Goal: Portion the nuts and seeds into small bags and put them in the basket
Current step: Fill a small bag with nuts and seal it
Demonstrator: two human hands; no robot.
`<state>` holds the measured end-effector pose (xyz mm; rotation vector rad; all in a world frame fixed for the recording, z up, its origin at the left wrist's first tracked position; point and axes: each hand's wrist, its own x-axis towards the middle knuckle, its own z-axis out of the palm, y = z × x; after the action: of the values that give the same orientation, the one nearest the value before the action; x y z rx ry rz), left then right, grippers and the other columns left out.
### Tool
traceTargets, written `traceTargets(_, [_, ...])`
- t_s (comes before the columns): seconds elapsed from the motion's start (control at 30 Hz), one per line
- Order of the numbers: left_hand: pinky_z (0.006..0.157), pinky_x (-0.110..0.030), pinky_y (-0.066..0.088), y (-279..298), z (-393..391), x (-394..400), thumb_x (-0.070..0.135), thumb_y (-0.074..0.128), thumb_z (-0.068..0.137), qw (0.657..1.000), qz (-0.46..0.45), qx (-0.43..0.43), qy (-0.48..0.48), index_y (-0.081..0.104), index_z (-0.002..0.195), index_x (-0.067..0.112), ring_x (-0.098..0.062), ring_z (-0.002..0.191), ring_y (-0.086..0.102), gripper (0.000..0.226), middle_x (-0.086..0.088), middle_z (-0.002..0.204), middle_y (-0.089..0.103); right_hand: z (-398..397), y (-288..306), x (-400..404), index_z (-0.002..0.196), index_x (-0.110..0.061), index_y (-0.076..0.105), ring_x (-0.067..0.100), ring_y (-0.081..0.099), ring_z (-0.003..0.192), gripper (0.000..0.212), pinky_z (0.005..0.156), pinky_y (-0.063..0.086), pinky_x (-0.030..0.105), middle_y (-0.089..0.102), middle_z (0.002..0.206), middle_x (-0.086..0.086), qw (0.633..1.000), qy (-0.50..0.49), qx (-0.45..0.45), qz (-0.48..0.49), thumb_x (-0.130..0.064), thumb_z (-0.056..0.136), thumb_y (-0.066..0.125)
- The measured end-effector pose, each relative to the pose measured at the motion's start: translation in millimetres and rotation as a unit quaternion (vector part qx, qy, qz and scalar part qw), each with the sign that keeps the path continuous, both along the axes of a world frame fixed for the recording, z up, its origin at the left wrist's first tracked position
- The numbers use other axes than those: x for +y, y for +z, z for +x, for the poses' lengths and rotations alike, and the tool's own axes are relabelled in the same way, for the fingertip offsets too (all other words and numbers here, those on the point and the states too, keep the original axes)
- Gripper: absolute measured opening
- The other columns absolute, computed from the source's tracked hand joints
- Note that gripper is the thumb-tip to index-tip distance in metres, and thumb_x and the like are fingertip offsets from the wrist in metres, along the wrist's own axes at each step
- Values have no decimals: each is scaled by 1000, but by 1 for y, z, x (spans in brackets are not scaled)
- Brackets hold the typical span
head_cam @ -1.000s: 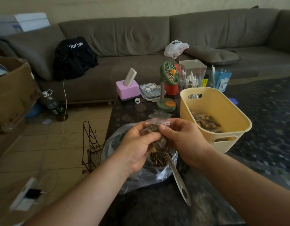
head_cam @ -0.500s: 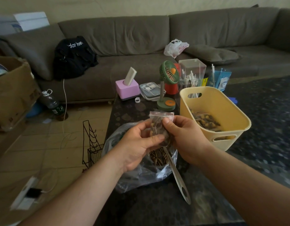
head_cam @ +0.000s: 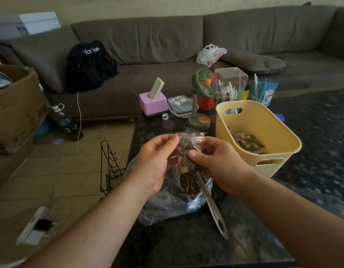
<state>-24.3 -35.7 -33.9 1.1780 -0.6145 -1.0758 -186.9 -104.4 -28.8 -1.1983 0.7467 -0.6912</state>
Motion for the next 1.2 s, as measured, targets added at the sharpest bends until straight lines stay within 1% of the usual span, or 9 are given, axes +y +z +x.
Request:
traceTargets(0.1, [93, -52, 62, -3, 0, 0, 19, 69, 101, 999, 8, -26, 25, 75, 110, 9, -33, 102, 74, 15, -20, 112, 78, 0, 0, 1, 115, -2, 69, 36, 76, 101, 22, 85, 63, 47, 76, 109, 23, 1000, 13, 0, 1, -2, 94, 71])
traceTargets(0.23, [80, -40, 64, -2, -1, -1, 18, 69, 102, 998, -9, -27, 47, 77, 103, 15, -24, 97, 75, 8, -10, 104, 79, 0, 1, -4, 106, -7, 72, 30, 73, 98, 13, 86, 63, 46, 73, 107, 25, 999, -41, 16, -8, -17, 99, 69])
traceTargets(0.3, [81, -41, 66, -2, -3, 0, 18, 68, 102, 999, -16, -20, 47, 75, 104, 13, -23, 95, 76, 9, -9, 102, 79, 1, 1, -6, 101, -6, 72, 27, 72, 91, 11, 88, 63, 47, 73, 96, 19, 998, -68, 6, -12, -17, 100, 69])
traceTargets(0.43, [78, -39, 64, -6, -7, -1, 19, 69, 102, 998, -9, -22, 52, 74, 110, 9, -26, 98, 75, 14, -12, 106, 78, 1, 2, -3, 100, -9, 70, 13, 68, 73, 7, 72, 59, 31, 71, 78, 1, 997, -77, 6, -32, -16, 100, 69])
traceTargets(0.63, [94, -49, 63, -12, -8, -2, 17, 71, 101, 998, -11, -47, 48, 75, 112, 7, -35, 111, 75, 16, -15, 110, 79, -3, 4, -1, 102, -2, 72, 11, 65, 61, 12, 58, 55, 22, 68, 71, 4, 996, -77, -1, -43, -13, 100, 69])
traceTargets(0.7, [97, -53, 62, -13, -7, -3, 16, 72, 100, 996, -18, -57, 61, 77, 108, 10, -35, 109, 76, 11, -15, 108, 80, -2, 6, -1, 102, -2, 72, 13, 67, 64, 13, 60, 56, 23, 70, 71, 4, 996, -74, 0, -39, -14, 100, 68])
traceTargets(0.9, [96, -50, 63, -17, -2, -3, 17, 77, 96, 996, -16, -57, 70, 82, 98, 16, -31, 106, 77, 6, -11, 105, 81, -5, 4, -4, 96, -7, 74, 19, 70, 75, 9, 72, 60, 33, 73, 79, 7, 994, -85, 24, -60, -15, 98, 72])
traceTargets(1.1, [87, -34, 64, -13, -4, -5, 11, 65, 104, 996, -8, -49, 69, 78, 104, 13, -21, 101, 78, 13, -4, 98, 82, -7, 5, -9, 91, -9, 76, 18, 67, 73, 8, 76, 60, 36, 73, 77, 6, 993, -78, 43, -82, -13, 97, 73])
traceTargets(1.2, [87, -36, 64, -6, -4, -13, 12, 64, 105, 997, 6, -48, 68, 78, 103, 14, -22, 100, 79, 14, -5, 98, 82, -6, 10, -11, 90, -9, 76, 18, 68, 72, 8, 73, 60, 33, 74, 77, 7, 993, -80, 42, -82, -14, 96, 73])
